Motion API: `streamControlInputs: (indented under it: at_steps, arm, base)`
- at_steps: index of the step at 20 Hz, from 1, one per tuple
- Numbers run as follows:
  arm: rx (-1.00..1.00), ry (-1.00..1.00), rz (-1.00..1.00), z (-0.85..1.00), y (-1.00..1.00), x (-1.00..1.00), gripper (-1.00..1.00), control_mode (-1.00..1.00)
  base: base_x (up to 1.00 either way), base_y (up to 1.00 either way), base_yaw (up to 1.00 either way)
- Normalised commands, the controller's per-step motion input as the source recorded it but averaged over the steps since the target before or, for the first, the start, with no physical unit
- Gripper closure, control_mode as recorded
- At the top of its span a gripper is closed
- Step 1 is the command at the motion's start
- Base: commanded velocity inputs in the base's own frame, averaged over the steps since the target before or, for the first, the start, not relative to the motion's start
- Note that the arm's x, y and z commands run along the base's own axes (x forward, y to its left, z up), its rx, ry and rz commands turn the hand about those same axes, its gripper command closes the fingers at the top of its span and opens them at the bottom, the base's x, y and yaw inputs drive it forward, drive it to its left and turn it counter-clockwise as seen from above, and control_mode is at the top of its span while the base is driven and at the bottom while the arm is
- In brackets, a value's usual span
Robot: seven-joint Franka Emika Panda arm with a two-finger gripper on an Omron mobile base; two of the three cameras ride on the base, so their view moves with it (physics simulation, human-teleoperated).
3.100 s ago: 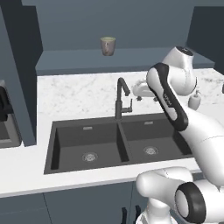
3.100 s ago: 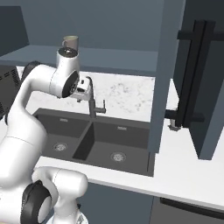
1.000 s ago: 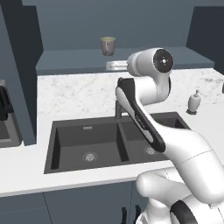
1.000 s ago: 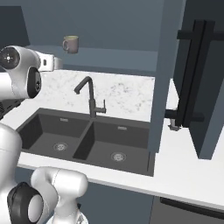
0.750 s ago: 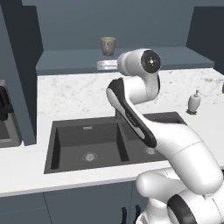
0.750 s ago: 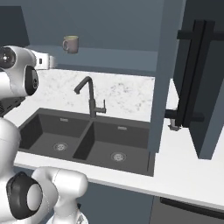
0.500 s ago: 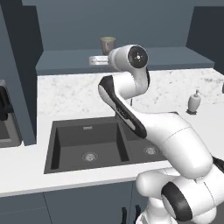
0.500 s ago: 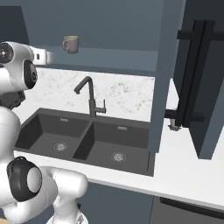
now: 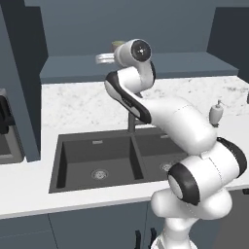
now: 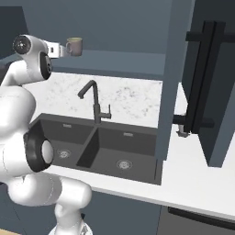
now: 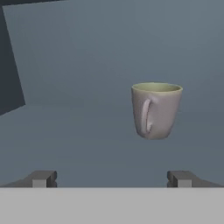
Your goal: Gather all objects into one cabinet and sort the glasses and bowls to opposite sides.
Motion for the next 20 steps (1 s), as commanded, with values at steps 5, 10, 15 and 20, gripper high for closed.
streamControlInputs:
  at_steps: [5, 10, 15, 20]
  arm:
    - [-0.13, 0.01, 0.00, 0.00, 0.00, 0.71, -1.00, -1.00]
    - [-0.10, 0.02, -0.05, 0.00, -0.01, 0.72, -1.00, -1.00]
    - [-0.01, 0.00, -0.09, -0.07, 0.00, 0.69, -1.00, -1.00]
    - [0.00, 0.00, -0.10, -0.09, 0.00, 0.70, -1.00, -1.00]
  base:
    - [0.00, 0.00, 0.00]
    - [0.00, 0.00, 0.00]
    - [0.00, 0.00, 0.00]
    - [0.00, 0.00, 0.00]
